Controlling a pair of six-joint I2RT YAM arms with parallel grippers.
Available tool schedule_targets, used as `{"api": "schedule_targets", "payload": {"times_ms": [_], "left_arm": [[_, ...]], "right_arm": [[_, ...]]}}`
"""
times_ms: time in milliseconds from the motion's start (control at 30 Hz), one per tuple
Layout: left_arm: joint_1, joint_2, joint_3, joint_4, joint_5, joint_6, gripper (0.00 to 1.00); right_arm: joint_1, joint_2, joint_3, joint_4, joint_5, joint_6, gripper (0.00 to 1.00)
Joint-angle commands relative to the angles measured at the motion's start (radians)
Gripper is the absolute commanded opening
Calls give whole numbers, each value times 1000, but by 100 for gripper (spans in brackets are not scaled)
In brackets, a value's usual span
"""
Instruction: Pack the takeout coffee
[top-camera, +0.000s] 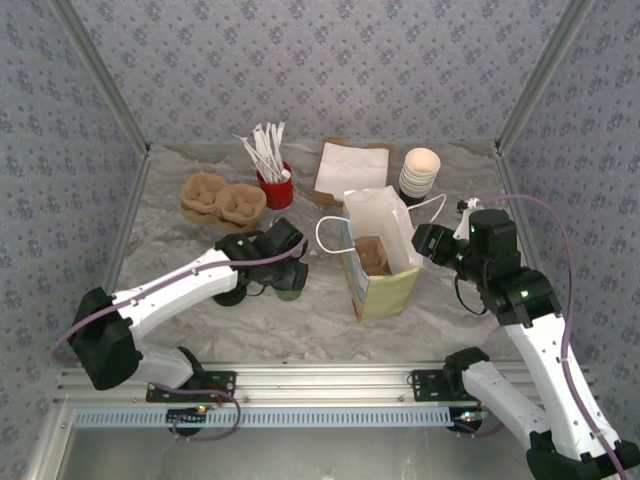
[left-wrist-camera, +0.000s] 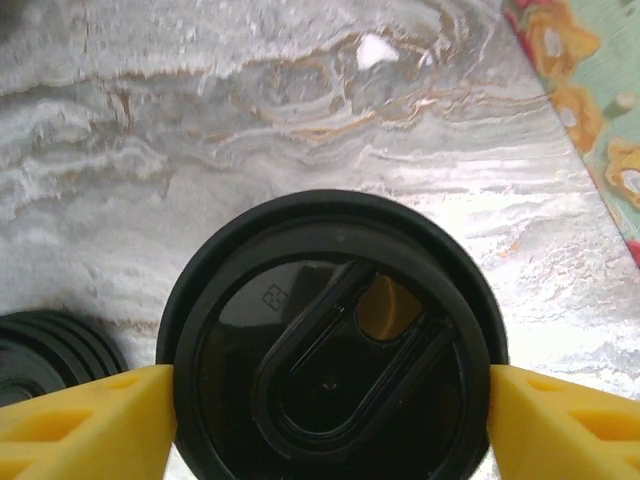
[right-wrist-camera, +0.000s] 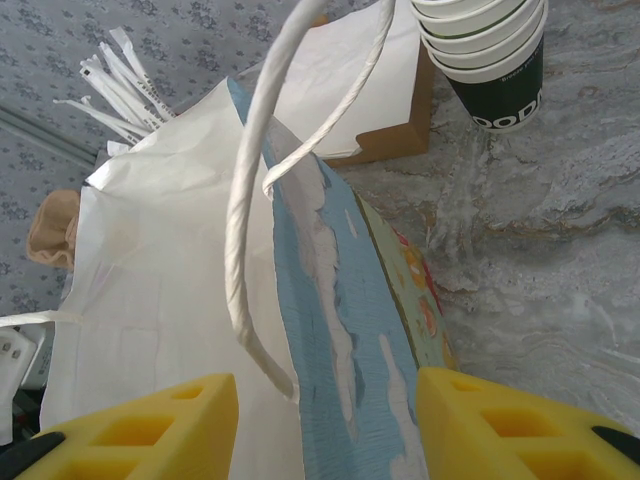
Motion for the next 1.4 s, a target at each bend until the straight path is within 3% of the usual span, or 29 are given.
{"api": "schedule_targets", "payload": {"times_ms": [0, 500, 800, 1367], "left_arm": [[-1, 4, 66, -89, 17, 19, 85], [32, 81, 305, -399, 134, -31, 85], [22, 113, 258, -346, 67, -74, 89], [7, 193, 255, -313, 63, -94, 91]], "right_arm": [[-8, 6, 6, 5, -11, 2, 53], [-19, 11, 23, -5, -15, -12, 53], [-26, 15, 21, 4, -31, -12, 53], [-39, 13, 9, -1, -46, -13, 53]]}}
